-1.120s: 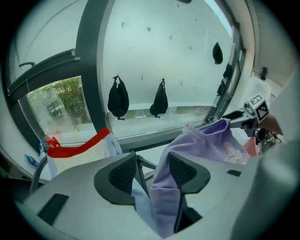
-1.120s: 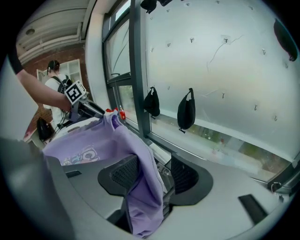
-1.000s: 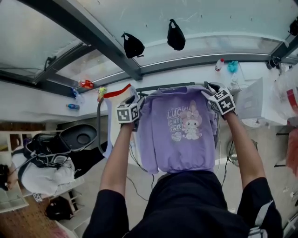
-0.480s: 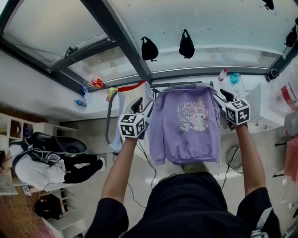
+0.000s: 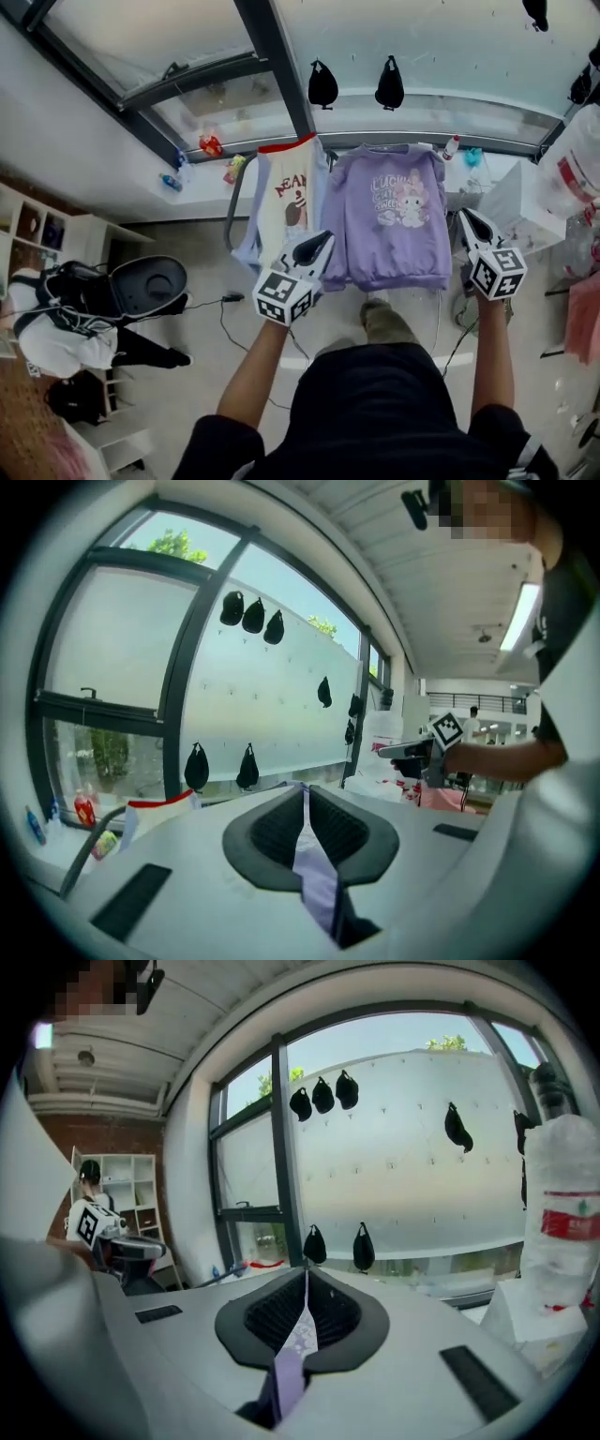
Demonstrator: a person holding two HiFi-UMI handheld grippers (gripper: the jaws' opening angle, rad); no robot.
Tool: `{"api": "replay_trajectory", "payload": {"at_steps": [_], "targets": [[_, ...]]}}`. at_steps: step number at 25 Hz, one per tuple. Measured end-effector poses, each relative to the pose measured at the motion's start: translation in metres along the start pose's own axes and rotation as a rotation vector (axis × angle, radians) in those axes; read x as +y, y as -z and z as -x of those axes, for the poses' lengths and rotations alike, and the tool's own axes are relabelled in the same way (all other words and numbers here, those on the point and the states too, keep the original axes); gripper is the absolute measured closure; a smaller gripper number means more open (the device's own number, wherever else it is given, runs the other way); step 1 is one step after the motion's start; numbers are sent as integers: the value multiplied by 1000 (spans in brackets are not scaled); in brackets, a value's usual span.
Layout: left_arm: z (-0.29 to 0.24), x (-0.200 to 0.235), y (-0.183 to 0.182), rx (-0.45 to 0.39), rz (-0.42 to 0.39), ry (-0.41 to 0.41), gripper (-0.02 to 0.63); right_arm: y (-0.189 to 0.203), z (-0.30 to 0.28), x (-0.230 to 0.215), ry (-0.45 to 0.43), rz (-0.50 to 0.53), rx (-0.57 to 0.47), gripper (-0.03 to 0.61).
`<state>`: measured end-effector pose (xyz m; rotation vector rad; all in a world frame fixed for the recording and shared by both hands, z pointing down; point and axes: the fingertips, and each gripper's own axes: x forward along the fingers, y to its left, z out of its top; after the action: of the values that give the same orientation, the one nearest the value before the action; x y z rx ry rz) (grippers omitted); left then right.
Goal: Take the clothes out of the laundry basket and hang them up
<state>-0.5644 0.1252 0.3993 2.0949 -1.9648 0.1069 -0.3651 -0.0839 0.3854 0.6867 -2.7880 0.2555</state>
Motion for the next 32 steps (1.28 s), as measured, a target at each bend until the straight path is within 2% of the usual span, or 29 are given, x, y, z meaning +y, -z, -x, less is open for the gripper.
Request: {"api": "replay_trajectory", "payload": {"at_steps": [3, 5, 8, 10, 13, 15, 21, 28, 32], "targets": [[38, -22, 17, -25, 39, -68, 607, 14, 34, 41, -14, -38, -63, 578], [60, -29, 26, -46, 61, -140, 607, 23, 53, 66, -24, -29, -80, 580], [87, -38, 32, -93, 112, -206, 607, 38, 80, 98, -40, 13, -69, 580], [105, -45, 29, -118, 104, -241, 608, 46, 99, 114, -40, 50, -50, 580], [118, -59, 20, -142, 62, -241, 608, 47, 121, 126, -27, 79, -66, 580], [119, -69, 19, -145, 49, -231, 607, 45, 131, 129, -19, 95, -86, 580], [125, -87, 22, -145, 77, -252, 608, 42, 153, 127, -27, 89, -123, 580], [110, -118, 15, -140, 79, -287, 607, 35, 171, 104, -75, 90, -121, 580], [90, -148, 18, -130, 86, -299, 607, 28, 188, 80, -96, 80, -164, 580]]}}
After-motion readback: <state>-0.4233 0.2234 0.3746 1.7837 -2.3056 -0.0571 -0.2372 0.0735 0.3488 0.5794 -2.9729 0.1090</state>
